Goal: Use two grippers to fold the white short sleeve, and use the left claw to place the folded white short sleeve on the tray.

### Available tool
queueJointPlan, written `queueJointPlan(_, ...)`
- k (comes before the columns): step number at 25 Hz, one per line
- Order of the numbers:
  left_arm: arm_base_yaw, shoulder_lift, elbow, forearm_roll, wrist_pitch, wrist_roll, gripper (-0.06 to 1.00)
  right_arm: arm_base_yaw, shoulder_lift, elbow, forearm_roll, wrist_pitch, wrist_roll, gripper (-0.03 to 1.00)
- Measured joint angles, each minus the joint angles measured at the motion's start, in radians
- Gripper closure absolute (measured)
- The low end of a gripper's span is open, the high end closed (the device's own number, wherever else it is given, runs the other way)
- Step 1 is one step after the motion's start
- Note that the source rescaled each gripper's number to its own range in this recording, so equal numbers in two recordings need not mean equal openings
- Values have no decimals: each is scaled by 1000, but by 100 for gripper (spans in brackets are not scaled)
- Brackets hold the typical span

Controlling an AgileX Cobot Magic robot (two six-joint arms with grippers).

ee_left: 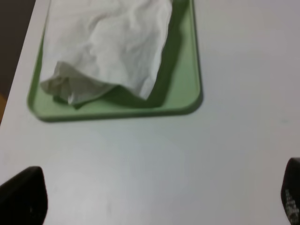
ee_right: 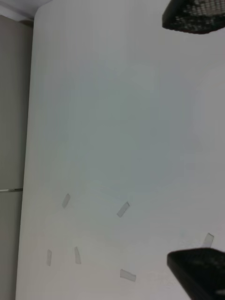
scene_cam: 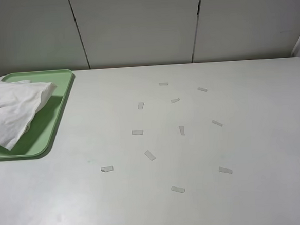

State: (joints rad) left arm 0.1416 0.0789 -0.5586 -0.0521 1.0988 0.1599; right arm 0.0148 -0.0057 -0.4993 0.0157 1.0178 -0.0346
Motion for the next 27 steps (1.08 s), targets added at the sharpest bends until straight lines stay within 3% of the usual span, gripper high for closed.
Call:
queueJointPlan(4, -60, -58, 74, -1, -33, -14, -5, 0, 0, 0, 0, 0, 1, -3)
queueJointPlan(27, -62, -86, 76, 0, -32, -18, -5, 0, 0, 0, 0, 0, 3, -3)
